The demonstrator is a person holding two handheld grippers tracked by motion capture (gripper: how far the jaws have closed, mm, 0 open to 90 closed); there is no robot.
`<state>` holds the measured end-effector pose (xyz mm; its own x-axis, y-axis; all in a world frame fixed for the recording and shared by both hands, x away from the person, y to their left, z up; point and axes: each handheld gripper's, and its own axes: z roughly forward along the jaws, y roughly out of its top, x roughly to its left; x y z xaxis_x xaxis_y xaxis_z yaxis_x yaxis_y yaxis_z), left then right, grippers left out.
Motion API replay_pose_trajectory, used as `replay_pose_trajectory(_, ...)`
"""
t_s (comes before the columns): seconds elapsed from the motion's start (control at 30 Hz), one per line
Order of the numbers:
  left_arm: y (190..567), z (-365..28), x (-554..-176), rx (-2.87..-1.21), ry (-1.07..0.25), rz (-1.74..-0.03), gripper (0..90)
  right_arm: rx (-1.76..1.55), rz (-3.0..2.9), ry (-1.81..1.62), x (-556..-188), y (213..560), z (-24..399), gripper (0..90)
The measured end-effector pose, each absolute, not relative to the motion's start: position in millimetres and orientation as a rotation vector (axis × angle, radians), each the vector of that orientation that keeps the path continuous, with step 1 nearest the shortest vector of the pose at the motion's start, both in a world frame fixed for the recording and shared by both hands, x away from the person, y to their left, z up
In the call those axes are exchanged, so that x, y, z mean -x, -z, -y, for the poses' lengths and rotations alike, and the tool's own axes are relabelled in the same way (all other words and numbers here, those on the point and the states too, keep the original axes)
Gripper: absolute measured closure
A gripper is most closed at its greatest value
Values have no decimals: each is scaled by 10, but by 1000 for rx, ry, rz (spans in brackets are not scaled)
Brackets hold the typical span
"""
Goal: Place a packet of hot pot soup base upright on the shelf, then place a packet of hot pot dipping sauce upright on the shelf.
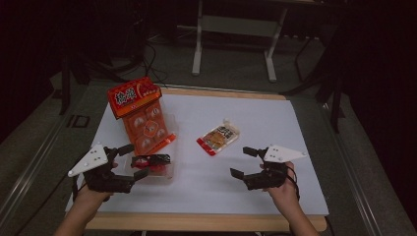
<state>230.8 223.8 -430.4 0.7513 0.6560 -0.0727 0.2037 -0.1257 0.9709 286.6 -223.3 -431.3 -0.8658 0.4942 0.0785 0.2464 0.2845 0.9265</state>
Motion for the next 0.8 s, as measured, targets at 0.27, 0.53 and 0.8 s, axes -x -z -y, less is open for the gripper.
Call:
replay_pose_trajectory(0.27,4219,-2044,-2228,-1709,-476,-658,25,-782,-2266,-1589,-2927,4307,2276,111)
replay_pose_trajectory(0.53,4223,-1852,-2118,-1727,-494,-623,26,-796,-2200,-1527,-3029,4270,2310,151)
replay_pose_trajectory(0.8,4328,-1653,-1980,-1725,-466,-584,27,-857,-2142,-1467,-3290,4273,2380,198)
